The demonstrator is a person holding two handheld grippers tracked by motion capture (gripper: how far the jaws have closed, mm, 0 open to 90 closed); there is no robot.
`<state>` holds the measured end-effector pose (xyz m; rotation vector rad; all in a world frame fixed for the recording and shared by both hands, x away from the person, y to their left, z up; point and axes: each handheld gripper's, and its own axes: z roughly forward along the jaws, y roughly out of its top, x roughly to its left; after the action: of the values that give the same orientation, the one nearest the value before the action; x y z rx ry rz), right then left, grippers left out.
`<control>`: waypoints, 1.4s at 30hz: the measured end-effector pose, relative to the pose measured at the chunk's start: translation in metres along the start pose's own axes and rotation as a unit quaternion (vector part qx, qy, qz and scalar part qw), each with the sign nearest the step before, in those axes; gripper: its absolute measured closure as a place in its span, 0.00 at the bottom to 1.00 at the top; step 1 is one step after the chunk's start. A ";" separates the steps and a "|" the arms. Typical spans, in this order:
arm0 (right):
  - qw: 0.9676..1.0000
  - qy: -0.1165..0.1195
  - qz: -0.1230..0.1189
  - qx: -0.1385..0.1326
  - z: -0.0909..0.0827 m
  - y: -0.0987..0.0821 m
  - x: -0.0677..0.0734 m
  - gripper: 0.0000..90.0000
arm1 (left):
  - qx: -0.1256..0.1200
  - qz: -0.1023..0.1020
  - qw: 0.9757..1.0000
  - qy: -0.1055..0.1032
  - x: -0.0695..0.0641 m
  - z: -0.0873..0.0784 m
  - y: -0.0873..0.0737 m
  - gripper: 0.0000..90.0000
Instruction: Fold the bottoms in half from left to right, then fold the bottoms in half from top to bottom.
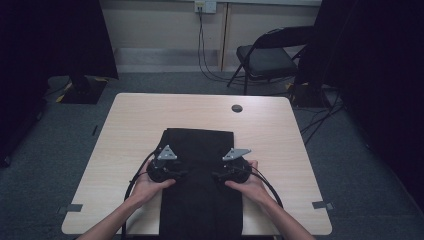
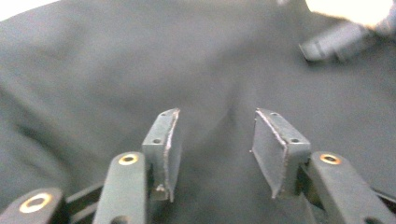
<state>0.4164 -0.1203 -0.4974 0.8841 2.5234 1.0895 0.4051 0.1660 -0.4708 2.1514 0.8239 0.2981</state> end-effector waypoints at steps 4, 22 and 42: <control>1.000 0.017 -0.014 0.000 -0.008 -0.008 0.013 0.34 | -0.012 -0.020 0.999 0.028 0.016 -0.008 0.000 0.56; 0.995 -0.068 0.064 -0.031 -0.005 0.035 -0.069 0.24 | -0.005 -0.091 0.993 0.078 0.101 0.001 0.011 0.39; 0.992 -0.093 0.090 0.008 0.050 0.047 -0.097 0.20 | 0.008 -0.121 0.989 0.080 0.124 0.033 0.012 0.29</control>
<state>0.5356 -0.1269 -0.4986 1.1777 2.3403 0.9870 0.5203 0.2202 -0.4908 2.0354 1.1717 0.3424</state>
